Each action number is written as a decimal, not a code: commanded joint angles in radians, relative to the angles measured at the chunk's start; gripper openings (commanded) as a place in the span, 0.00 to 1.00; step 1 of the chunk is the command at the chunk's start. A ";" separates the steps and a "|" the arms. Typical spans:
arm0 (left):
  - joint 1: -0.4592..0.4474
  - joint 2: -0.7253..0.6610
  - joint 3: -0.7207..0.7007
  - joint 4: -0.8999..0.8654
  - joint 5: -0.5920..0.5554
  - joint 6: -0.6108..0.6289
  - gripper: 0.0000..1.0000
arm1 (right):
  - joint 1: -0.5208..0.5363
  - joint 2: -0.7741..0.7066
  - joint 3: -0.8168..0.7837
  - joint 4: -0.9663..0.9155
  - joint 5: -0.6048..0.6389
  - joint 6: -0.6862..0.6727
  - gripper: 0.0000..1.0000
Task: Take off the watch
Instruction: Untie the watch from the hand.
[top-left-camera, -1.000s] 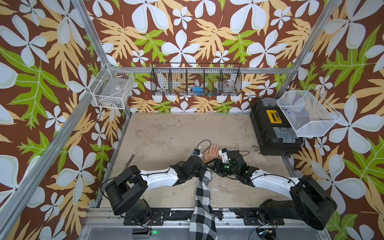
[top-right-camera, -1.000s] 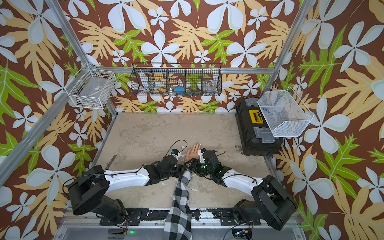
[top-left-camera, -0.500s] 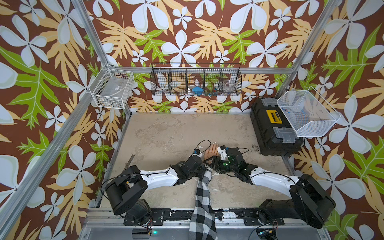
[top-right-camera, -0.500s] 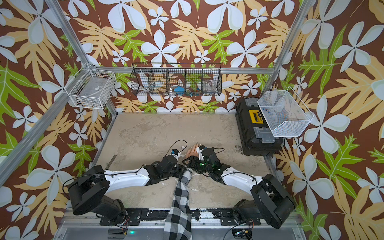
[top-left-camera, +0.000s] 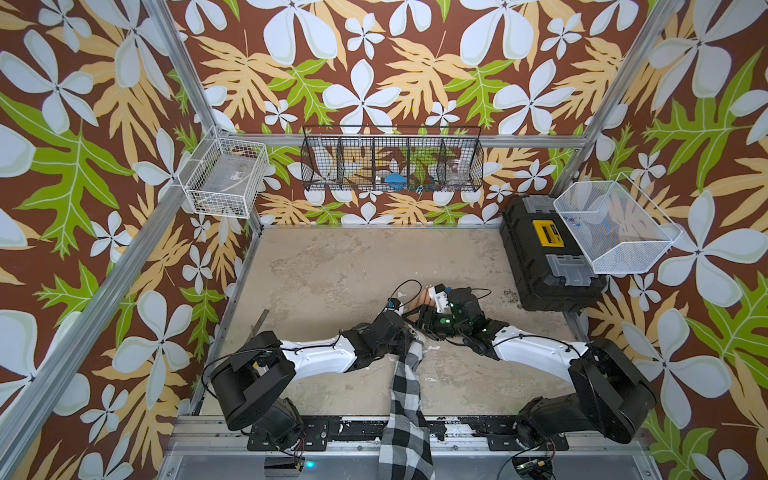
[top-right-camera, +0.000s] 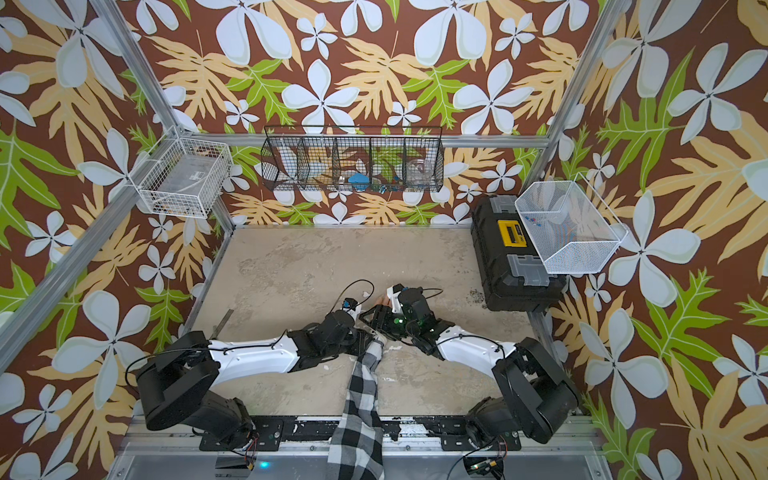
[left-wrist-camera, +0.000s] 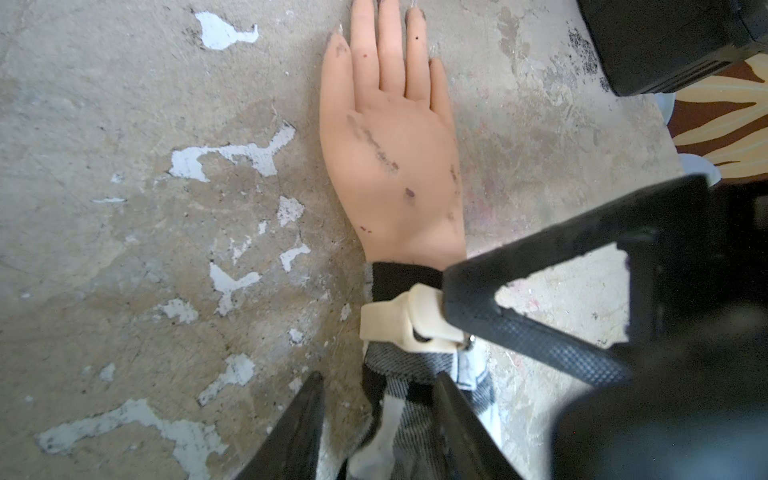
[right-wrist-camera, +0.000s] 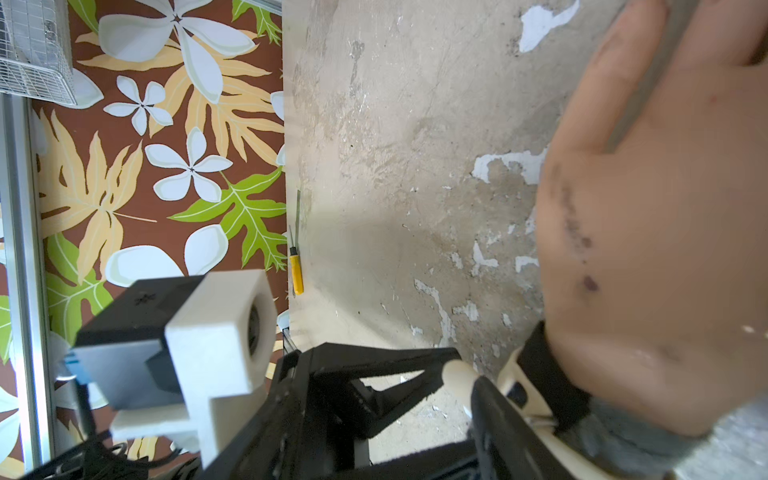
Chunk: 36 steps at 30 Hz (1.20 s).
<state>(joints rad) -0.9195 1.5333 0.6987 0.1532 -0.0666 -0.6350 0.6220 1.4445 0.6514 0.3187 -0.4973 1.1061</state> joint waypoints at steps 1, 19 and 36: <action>-0.001 -0.002 -0.005 0.001 0.010 -0.003 0.45 | -0.001 0.003 0.031 -0.013 -0.020 -0.034 0.66; 0.000 -0.009 -0.025 0.014 0.017 -0.015 0.45 | -0.008 -0.209 -0.036 -0.362 0.261 -0.634 0.47; 0.003 0.002 -0.022 0.016 0.024 -0.025 0.44 | 0.035 -0.105 -0.032 -0.328 0.263 -0.730 0.38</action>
<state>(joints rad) -0.9173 1.5303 0.6750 0.1837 -0.0547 -0.6559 0.6521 1.3296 0.6106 -0.0257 -0.2607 0.3958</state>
